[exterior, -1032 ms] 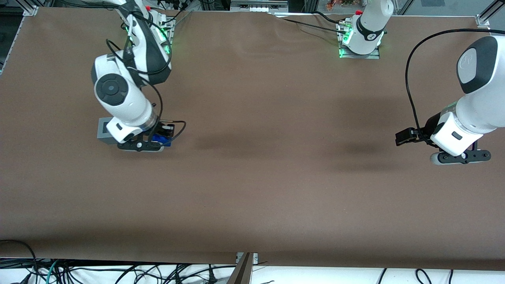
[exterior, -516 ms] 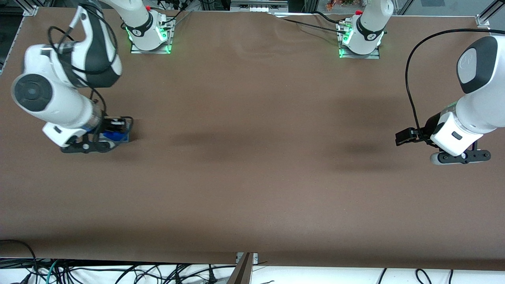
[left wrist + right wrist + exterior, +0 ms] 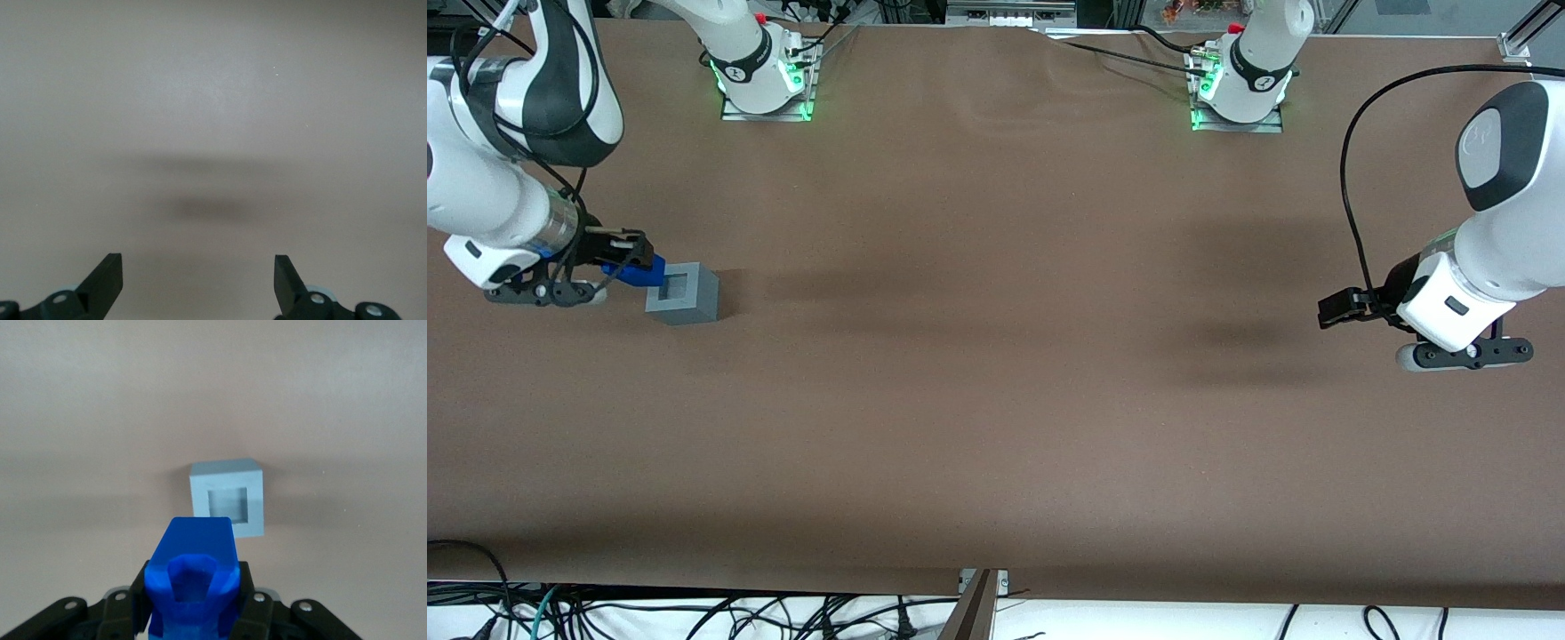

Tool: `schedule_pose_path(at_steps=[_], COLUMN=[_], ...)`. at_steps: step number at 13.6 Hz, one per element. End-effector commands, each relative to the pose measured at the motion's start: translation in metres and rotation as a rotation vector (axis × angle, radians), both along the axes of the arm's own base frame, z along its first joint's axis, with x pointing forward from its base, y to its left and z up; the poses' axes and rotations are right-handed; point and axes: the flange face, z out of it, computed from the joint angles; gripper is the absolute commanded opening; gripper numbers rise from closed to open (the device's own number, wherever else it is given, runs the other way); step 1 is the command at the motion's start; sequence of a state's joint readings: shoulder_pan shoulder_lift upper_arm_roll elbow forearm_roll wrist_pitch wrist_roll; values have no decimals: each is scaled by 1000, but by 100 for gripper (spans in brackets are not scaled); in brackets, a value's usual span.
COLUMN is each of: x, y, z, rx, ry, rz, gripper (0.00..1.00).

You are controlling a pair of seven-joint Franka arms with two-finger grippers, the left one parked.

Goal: Insert blue part into gray base with right arm
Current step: 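Carry the blue part over the gray base's square hole, then lower the blue part into the gray base's hole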

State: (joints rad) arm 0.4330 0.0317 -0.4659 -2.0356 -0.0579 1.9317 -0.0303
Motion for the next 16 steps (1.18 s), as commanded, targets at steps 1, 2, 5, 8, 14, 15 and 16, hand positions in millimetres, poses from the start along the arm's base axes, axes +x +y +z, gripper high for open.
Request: schedule_pose_path(at_steps=[1, 2, 5, 8, 14, 15, 16], x=[-12, -12, -22, -24, -24, -24, -24], y=[-23, -35, -36, -40, -40, -40, -40], z=[-22, -32, -61, -82, -99, -102, -103], rx=[10, 10, 8, -1, -10, -13, -11], ry=[-14, -13, -20, -49, -49, -42, -41], rz=[82, 108, 119, 124, 125, 125, 123], gripper=[23, 23, 23, 23, 23, 23, 23])
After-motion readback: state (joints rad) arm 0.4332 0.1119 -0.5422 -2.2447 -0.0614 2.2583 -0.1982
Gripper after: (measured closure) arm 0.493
